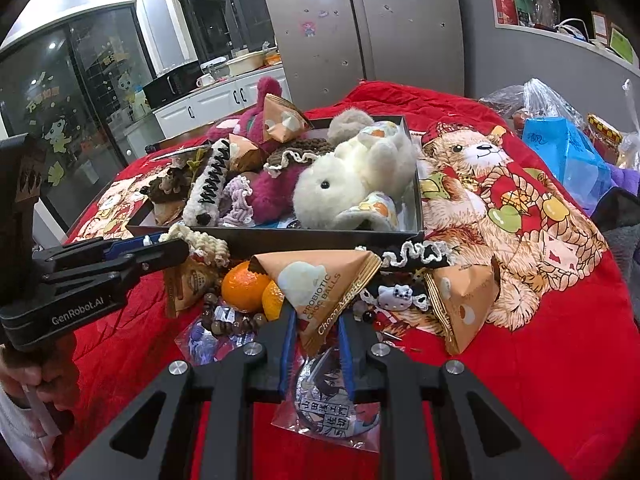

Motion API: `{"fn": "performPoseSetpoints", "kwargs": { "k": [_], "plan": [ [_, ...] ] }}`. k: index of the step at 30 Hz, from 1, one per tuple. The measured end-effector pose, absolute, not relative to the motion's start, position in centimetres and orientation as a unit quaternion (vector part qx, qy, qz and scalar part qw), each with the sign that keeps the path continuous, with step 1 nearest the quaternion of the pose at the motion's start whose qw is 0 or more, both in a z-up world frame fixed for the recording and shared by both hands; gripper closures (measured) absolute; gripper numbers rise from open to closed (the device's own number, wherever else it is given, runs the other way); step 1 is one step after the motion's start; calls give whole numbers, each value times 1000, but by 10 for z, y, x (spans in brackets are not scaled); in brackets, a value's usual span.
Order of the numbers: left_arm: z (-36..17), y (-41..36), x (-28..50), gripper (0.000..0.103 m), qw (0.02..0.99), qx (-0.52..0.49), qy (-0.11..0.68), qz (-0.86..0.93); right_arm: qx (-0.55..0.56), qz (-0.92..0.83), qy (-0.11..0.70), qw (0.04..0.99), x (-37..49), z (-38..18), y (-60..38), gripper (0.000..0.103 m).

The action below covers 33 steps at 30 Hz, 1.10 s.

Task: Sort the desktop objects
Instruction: 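Grasp the white fluffy clip with the left tool while the right tool lifts the brown packet, then carry the white clip with the left tool while the right tool carries the brown packet to the tray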

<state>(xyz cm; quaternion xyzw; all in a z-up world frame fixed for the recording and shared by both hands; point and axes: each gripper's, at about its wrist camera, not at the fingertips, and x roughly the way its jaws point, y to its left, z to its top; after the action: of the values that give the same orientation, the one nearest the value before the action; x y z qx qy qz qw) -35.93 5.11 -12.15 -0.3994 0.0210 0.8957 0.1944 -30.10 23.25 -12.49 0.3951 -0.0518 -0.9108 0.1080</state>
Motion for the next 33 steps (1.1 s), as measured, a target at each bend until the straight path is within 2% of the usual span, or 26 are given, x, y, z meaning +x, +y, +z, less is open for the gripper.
{"fn": "performPoseSetpoints", "kwargs": {
  "k": [8, 33],
  "plan": [
    [-94, 51, -343, 77, 187, -369, 29, 910, 380, -915, -54, 121, -296, -115, 227, 84],
    [-62, 25, -317, 77, 133, -351, 15, 927, 353, -920, -29, 167, -291, -72, 173, 84]
  ]
}}
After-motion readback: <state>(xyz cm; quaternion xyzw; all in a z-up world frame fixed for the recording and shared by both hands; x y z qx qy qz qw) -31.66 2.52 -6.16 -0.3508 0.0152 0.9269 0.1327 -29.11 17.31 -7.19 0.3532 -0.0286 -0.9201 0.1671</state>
